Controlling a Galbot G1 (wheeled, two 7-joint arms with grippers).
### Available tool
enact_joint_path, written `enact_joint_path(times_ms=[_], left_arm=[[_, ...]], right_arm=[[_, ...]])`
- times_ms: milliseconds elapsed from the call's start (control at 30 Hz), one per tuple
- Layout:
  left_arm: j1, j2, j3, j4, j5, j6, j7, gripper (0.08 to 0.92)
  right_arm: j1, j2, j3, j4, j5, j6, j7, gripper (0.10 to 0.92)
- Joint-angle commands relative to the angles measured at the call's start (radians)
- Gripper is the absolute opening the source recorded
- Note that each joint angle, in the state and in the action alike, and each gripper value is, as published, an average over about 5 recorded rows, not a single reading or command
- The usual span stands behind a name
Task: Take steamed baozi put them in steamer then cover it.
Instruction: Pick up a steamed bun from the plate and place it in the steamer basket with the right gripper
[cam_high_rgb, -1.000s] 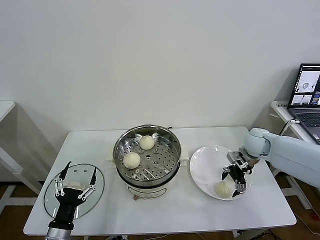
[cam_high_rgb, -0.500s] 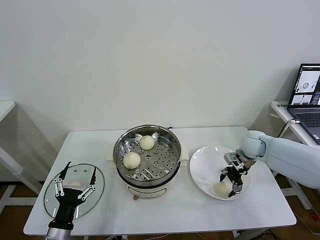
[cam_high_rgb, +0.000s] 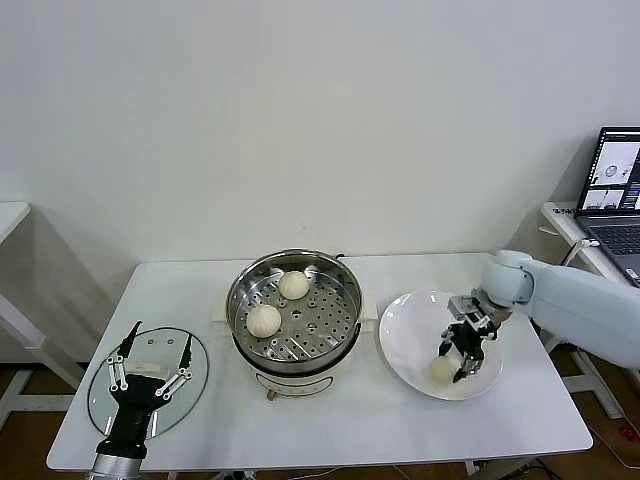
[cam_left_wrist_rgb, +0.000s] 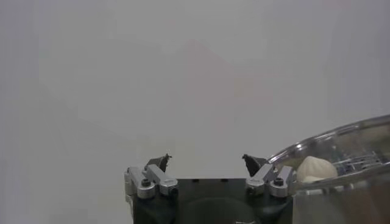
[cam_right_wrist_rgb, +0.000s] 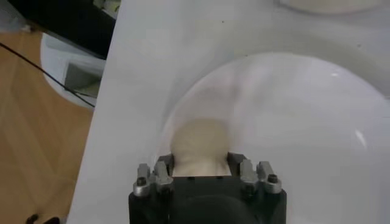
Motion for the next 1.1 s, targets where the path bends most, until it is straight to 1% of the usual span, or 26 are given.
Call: enact_joint_path(times_ms=[33,167,267,367,533,733,1100], left_arm=[[-0.002,0.003,0.004,-0.007,-0.001,0.002,-0.001,0.823],[-0.001,0.004,0.006,-0.011,-0.001,0.003,-0.002,0.823],[0.002,0.004,0.006,-0.015,-0.001,0.002,-0.002,0.823],[0.006,0.003,0.006,-0.019,0.0,0.002,-0.002,0.823],[0.012,0.003,0.007,-0.023,0.0,0.0,-0.003,0.823],[0.015,0.004,0.007,-0.025,0.0,-0.001,-0.003,0.823],[0.01,0.004,0.01,-0.02,0.0,-0.006,-0.004,0.823]], right_arm=[[0.305,0.085,-0.005,0.028,0.012,0.214,-0.063,0.624],[0.42,0.198,-0.025,0.049,0.022,0.362,-0.051,0.631],[0.457,0.292,-0.021,0.071,0.003,0.444,-0.036,0.637],[0.465,0.38,-0.01,0.093,-0.039,0.51,-0.021,0.645],[0.425,0.477,-0.013,0.119,-0.133,0.591,0.005,0.653],[0.345,0.548,-0.034,0.129,-0.246,0.664,0.024,0.653],[0.257,0.592,-0.057,0.118,-0.354,0.751,0.045,0.653]])
